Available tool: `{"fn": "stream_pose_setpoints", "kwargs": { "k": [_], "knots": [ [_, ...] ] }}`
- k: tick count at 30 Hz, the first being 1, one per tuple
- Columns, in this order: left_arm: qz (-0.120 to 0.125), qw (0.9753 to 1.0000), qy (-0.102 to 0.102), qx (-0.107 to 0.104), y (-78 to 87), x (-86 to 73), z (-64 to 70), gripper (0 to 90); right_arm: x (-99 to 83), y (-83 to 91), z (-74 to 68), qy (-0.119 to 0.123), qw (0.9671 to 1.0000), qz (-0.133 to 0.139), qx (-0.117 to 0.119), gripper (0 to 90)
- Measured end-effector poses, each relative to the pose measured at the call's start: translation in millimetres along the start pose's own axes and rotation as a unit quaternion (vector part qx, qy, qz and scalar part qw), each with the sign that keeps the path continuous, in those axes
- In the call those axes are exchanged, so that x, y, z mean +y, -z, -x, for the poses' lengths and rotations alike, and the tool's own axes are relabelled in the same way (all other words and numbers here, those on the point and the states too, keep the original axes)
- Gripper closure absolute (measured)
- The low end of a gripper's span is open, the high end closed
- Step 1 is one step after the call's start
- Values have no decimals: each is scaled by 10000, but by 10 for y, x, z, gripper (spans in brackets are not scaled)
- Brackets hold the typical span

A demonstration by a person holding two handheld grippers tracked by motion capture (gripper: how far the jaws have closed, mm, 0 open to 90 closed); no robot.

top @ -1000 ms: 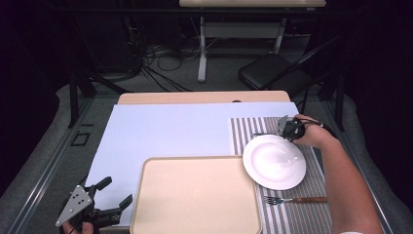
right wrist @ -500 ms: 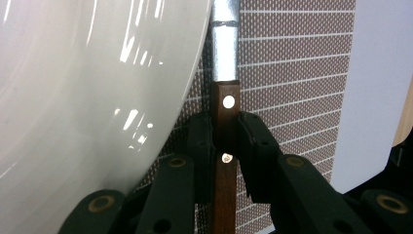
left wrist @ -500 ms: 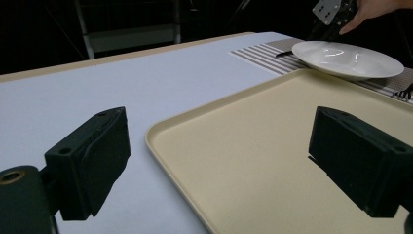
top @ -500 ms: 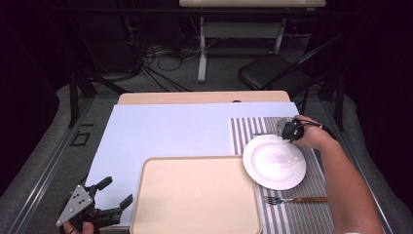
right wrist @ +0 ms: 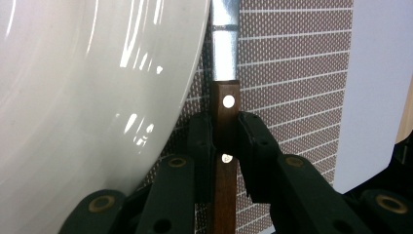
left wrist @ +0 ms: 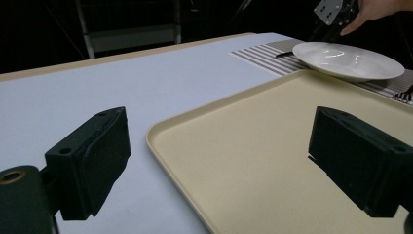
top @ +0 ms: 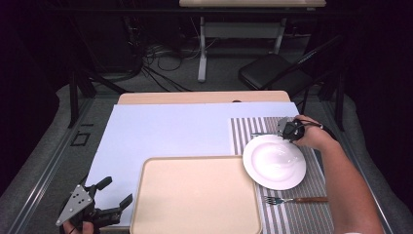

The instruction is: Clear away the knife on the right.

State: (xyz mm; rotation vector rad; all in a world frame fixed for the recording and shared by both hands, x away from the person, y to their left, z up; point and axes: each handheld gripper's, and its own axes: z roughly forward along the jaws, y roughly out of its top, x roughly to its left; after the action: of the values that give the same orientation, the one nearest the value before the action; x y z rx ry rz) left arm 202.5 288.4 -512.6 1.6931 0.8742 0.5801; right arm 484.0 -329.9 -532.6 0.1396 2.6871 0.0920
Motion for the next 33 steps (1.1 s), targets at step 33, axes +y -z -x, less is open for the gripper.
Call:
{"fn": "stream_pose_setpoints", "kwargs": {
  "k": [33],
  "knots": [
    [-1,10000,-10,-27,-14,4,16,86,45,475,12,-71,9976,-660,-212,771]
  ]
}}
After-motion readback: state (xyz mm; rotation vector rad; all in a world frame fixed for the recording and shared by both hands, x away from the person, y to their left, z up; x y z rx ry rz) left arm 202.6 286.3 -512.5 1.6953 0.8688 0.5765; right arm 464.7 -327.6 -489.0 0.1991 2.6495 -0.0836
